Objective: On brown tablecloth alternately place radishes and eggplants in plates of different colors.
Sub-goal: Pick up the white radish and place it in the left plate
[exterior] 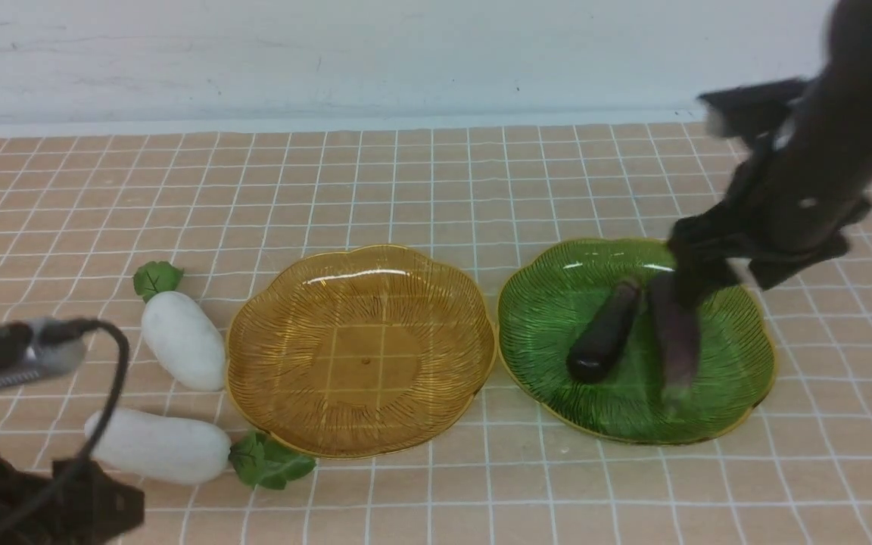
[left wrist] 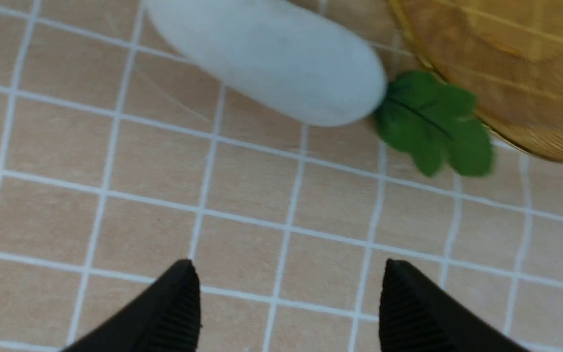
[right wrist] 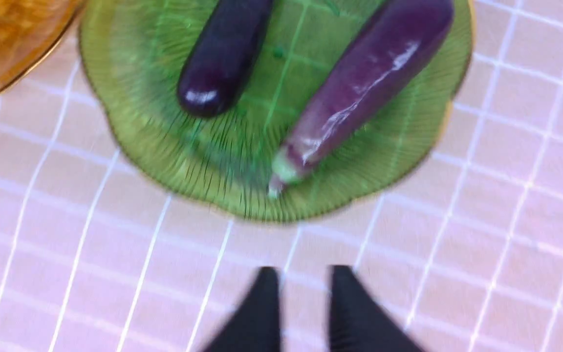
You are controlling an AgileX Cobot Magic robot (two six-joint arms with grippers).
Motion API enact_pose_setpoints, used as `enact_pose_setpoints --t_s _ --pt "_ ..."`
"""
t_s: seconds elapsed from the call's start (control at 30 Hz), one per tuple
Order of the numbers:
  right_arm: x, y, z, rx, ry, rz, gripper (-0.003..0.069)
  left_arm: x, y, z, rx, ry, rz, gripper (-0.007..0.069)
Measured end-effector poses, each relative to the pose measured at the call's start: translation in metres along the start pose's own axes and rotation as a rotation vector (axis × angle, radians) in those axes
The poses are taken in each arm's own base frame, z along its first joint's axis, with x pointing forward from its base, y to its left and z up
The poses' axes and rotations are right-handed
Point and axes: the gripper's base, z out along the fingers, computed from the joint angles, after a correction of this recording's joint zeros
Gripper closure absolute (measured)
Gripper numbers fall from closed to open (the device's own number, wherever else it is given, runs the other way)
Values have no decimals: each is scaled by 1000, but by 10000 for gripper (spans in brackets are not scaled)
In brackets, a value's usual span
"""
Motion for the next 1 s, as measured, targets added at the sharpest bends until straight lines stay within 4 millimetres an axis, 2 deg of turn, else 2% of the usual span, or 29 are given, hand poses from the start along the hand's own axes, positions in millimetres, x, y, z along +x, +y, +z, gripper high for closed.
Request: enact_pose_setpoints --t_s 0.07,0.2,0.3,0.43,0.53,0.67,1.0 --pt "17 1 -15 0 -26 0 617 -5 3 10 -34 11 -42 173" --pt "39 2 -32 0 -64 2 671 -21 7 43 -77 29 -91 171" --pt "42 2 -32 -1 -64 3 674 -36 7 64 -97 58 -88 132" --pt "43 3 -31 -12 -63 8 674 -60 2 85 -92 69 -128 39" --pt "42 3 -31 -15 -66 9 674 -71 3 104 -103 67 -182 -6" --pt "42 3 -30 -15 -64 9 674 -76 5 122 -122 76 -318 -16" --pt "42 3 -30 -17 -64 10 674 -78 8 136 -130 55 -407 -11"
